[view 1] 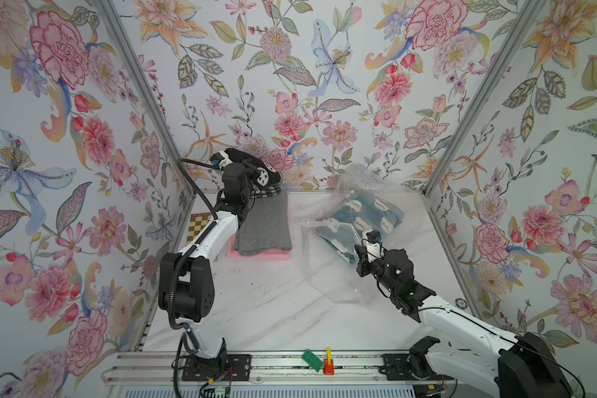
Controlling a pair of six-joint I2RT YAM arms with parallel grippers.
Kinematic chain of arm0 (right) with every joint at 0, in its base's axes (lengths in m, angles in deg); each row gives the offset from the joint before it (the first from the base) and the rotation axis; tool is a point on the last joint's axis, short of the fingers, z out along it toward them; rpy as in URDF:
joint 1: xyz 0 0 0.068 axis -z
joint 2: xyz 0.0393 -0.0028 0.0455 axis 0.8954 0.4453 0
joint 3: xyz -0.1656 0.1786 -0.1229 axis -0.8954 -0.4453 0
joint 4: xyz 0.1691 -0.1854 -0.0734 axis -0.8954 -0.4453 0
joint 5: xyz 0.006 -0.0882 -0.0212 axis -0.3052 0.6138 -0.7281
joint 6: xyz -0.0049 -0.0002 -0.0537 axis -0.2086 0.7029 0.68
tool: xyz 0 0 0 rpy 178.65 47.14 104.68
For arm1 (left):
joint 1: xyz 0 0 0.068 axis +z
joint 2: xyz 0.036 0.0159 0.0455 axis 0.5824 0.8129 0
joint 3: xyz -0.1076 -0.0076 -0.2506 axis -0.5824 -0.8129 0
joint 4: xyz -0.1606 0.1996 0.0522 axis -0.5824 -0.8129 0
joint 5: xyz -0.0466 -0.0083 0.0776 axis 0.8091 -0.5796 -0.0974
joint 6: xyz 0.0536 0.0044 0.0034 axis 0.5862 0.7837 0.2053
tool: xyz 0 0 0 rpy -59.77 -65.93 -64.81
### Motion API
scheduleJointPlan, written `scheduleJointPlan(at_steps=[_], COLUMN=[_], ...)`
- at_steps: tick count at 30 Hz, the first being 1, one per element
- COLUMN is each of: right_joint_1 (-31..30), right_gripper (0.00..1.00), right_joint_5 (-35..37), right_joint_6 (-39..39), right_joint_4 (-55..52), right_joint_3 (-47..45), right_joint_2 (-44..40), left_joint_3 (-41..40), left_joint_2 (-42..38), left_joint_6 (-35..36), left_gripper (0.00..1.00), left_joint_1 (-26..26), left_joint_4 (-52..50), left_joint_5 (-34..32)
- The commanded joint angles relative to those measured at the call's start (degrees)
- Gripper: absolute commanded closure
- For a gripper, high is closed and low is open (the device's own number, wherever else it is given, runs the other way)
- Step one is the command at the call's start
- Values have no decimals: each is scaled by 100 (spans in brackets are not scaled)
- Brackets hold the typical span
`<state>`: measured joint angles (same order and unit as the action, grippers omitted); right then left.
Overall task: Take the blanket out of the vacuum bag
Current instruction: Place the blanket at the center of the board.
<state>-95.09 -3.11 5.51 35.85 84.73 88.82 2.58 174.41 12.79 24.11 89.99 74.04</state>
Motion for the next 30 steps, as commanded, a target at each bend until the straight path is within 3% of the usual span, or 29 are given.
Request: scheduleJointPlan(at_steps=[1,14,24,30], right_joint_1=[-46,-46,-46,-55], right_gripper=[100,100,100,100], right_joint_5=[131,130,122,96], right_joint_6=[103,112,112,110], right_joint_4=[-81,-63,-57,-63], right_joint_3=[141,147,159,164], right_joint_2=[75,157,176,208], left_joint_3=[390,1020,78,-795], left_joint_2=[104,533,299,-249], left_joint_6=[119,228,-7,-371], left_gripper=[100,100,100,100], left_joint_1=[17,24,26,-65], left_joint_4=[814,759,1011,1025], left_joint_5=[212,150,265,41])
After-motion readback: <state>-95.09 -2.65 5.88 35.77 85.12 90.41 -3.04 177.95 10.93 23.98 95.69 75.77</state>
